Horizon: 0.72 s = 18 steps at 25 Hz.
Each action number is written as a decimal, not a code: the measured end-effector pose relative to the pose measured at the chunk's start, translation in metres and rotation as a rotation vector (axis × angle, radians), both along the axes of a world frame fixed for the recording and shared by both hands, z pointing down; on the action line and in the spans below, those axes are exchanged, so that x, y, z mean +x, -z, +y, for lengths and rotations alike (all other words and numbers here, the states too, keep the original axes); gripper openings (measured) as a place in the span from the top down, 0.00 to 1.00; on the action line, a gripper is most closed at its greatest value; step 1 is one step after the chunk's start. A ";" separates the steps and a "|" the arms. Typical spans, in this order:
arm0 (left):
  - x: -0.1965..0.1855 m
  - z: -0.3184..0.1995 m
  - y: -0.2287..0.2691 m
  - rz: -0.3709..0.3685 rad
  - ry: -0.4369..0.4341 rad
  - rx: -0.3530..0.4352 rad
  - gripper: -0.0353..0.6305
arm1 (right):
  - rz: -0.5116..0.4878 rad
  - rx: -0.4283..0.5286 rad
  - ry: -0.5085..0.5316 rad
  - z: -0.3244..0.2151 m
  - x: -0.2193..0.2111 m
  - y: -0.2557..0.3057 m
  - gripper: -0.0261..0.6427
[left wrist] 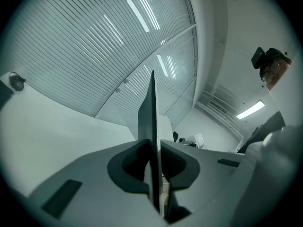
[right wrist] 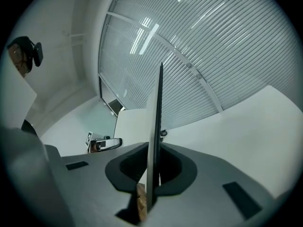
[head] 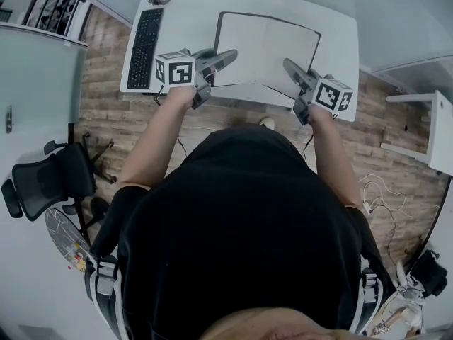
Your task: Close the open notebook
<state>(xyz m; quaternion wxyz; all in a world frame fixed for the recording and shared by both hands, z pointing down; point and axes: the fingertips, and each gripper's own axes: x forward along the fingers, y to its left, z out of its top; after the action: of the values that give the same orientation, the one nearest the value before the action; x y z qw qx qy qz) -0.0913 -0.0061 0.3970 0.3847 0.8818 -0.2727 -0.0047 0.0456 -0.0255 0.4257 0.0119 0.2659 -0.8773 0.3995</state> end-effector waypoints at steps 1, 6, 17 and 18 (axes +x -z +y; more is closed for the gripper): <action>0.012 -0.008 -0.002 -0.003 -0.001 -0.005 0.87 | 0.001 -0.005 0.001 -0.008 0.012 -0.002 0.87; 0.040 -0.029 -0.004 -0.008 0.010 -0.015 0.87 | 0.002 -0.013 0.012 -0.032 0.039 -0.007 0.87; 0.038 -0.027 -0.005 -0.009 0.047 -0.013 0.87 | 0.006 0.001 0.052 -0.037 0.035 -0.006 0.87; 0.038 -0.027 -0.005 -0.009 0.050 -0.013 0.87 | 0.007 0.003 0.052 -0.037 0.035 -0.006 0.87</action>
<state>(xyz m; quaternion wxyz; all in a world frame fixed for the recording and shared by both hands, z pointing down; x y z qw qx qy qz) -0.0532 -0.0332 0.4018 0.3888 0.8723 -0.2965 -0.0088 0.0807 -0.0626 0.4320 0.0249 0.2443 -0.8844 0.3970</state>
